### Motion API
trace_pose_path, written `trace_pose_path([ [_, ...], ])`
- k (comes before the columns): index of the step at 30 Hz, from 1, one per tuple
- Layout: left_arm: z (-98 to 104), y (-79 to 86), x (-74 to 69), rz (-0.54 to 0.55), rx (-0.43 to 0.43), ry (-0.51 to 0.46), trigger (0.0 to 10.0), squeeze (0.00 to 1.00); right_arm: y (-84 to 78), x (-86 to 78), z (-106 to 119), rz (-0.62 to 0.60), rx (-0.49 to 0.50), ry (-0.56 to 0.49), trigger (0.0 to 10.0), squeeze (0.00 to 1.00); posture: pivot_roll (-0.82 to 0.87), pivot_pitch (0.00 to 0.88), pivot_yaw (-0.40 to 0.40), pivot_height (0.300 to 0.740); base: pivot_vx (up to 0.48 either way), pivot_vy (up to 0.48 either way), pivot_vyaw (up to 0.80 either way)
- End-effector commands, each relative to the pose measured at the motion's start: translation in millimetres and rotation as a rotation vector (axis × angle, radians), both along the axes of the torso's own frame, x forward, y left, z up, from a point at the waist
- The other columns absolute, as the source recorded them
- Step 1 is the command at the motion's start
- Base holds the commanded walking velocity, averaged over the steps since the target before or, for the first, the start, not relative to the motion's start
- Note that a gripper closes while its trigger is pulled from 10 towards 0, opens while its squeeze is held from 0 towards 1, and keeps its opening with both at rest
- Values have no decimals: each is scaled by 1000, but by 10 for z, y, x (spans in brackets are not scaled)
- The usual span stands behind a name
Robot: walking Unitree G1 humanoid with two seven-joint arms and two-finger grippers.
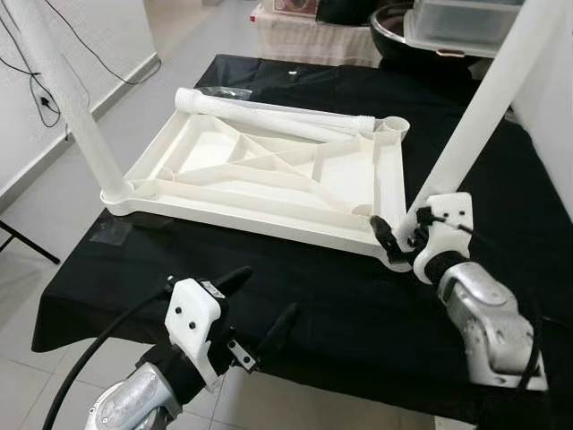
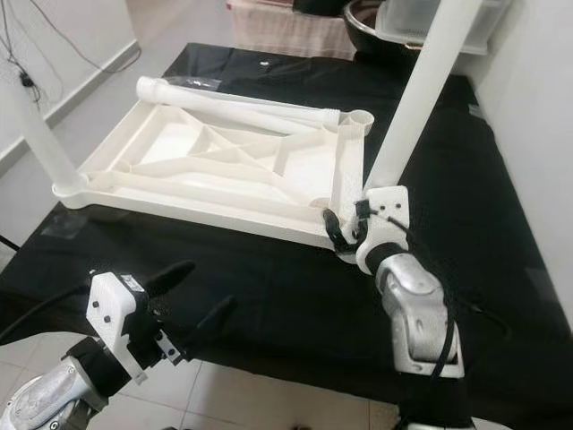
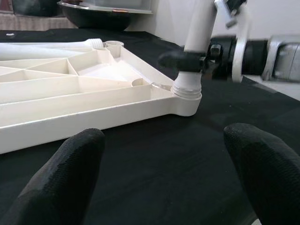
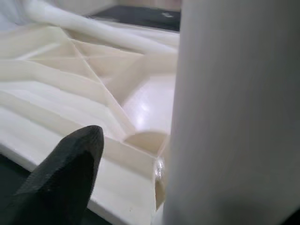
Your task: Building children table
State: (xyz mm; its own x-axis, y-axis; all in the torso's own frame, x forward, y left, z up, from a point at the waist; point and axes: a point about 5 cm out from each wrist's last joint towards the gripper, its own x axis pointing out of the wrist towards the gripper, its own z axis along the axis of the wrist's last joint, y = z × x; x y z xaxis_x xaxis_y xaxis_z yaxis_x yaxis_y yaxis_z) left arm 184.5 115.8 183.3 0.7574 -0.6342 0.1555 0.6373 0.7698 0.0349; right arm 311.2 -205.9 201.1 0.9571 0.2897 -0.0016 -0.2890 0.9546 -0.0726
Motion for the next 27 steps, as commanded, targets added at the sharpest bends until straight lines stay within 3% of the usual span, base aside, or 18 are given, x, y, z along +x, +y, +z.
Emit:
trace_pose_path([
  [1,-27,-20,-24,-10,-2,25,10000,0,97,12,32,98,5,-24,10000,0,93,197,-68,740,0,0,0],
  [3,-25,-22,-26,-9,-3,24,10000,0,89,25,79,212,17,-24,10000,0,97,197,-65,740,0,0,0],
  [4,-25,-22,-26,-9,-3,24,10000,0,89,25,79,212,17,-24,10000,0,97,197,-65,740,0,0,0],
  [8,-8,-29,-53,-10,-6,25,10000,0,79,74,165,495,-2,-39,10000,0,121,214,-62,740,0,0,0],
  [15,-6,-19,-117,-7,-2,41,10000,0,60,197,173,574,-2,-35,10000,0,145,238,-56,740,0,0,0],
  [16,-10,-13,-142,-6,-1,50,10000,0,59,241,185,590,10,-39,0,0,154,251,-52,740,0,0,0],
  [23,-15,33,-213,12,3,70,10000,0,22,322,227,635,19,-45,0,0,178,274,-55,740,0,0,0],
  [24,-19,60,-225,24,7,76,10000,0,-69,330,261,644,10,-53,0,0,177,273,-55,740,0,0,0],
  [27,-22,64,-221,26,9,76,10000,0,-109,328,268,641,3,-57,0,0,169,266,-56,740,0,0,0],
])
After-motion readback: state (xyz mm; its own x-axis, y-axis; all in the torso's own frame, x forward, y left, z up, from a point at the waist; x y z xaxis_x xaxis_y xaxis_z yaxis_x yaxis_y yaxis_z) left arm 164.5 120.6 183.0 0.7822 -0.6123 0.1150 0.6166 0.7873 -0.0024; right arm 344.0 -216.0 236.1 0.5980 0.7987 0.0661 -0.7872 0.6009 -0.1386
